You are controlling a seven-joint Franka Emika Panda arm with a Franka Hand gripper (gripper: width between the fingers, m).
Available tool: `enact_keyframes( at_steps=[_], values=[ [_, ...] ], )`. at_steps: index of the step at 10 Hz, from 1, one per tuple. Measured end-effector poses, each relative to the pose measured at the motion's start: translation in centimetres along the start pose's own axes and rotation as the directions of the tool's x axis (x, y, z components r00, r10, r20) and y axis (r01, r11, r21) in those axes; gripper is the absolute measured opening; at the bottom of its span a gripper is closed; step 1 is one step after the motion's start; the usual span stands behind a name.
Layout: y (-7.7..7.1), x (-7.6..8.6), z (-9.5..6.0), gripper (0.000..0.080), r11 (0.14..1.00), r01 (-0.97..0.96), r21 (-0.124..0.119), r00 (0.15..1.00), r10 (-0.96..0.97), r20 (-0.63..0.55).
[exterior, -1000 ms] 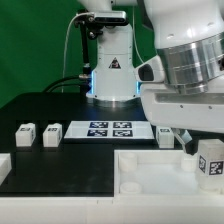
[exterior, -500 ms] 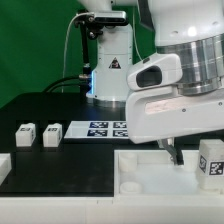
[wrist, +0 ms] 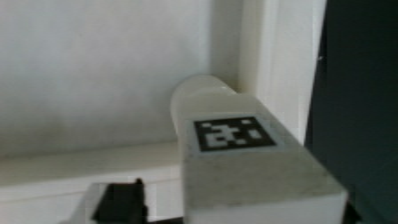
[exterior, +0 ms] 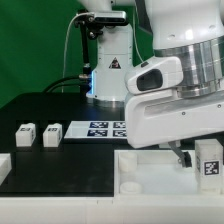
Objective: Assemble one leg
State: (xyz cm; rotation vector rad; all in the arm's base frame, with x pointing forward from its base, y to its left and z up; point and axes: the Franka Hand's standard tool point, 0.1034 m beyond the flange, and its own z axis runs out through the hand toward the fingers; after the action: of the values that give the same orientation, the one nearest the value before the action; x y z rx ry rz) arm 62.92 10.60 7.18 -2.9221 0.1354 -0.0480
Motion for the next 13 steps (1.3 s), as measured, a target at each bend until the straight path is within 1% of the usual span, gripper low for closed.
enact_keyframes(
  at_steps=[1, 2, 3, 4, 5, 6, 7, 8, 9, 10, 11, 12, 13],
  values=[
    [0.0, 0.0, 0.0, 0.0291, 0.994, -0.107, 0.002, 0.994, 0.107, 0.0],
    [0.1, 0.0, 0.0, 0.0291, 0.972, -0.233, 0.008, 0.972, 0.233, -0.001],
    [0.2, 0.0, 0.0, 0.0291, 0.919, -0.393, 0.015, 0.92, 0.393, 0.0],
    [0.2, 0.0, 0.1, 0.0291, 0.85, -0.526, 0.015, 0.85, 0.526, -0.001],
    [0.2, -0.1, 0.1, 0.0291, 0.761, -0.648, 0.023, 0.761, 0.649, 0.0],
    [0.1, -0.3, 0.2, 0.0291, 0.608, -0.793, 0.038, 0.608, 0.794, 0.006],
    [0.1, -0.4, 0.2, 0.0291, 0.471, -0.881, 0.049, 0.472, 0.881, 0.022],
    [0.0, -0.4, 0.3, 0.0294, 0.407, -0.912, 0.045, 0.408, 0.913, 0.025],
    [-0.1, -0.5, 0.3, 0.0294, 0.391, -0.919, 0.044, 0.392, 0.919, 0.025],
    [0.0, -0.5, 0.3, 0.0345, 0.417, -0.908, 0.044, 0.418, 0.908, 0.024],
    [-0.1, -0.5, 0.4, 0.0345, 0.451, -0.892, 0.044, 0.452, 0.892, 0.023],
    [-0.2, -0.6, 0.4, 0.0482, 0.489, -0.871, 0.039, 0.49, 0.871, 0.022],
    [-0.7, -1.0, 0.5, 0.0611, 0.627, -0.779, 0.015, 0.627, 0.778, 0.026]
  ],
)
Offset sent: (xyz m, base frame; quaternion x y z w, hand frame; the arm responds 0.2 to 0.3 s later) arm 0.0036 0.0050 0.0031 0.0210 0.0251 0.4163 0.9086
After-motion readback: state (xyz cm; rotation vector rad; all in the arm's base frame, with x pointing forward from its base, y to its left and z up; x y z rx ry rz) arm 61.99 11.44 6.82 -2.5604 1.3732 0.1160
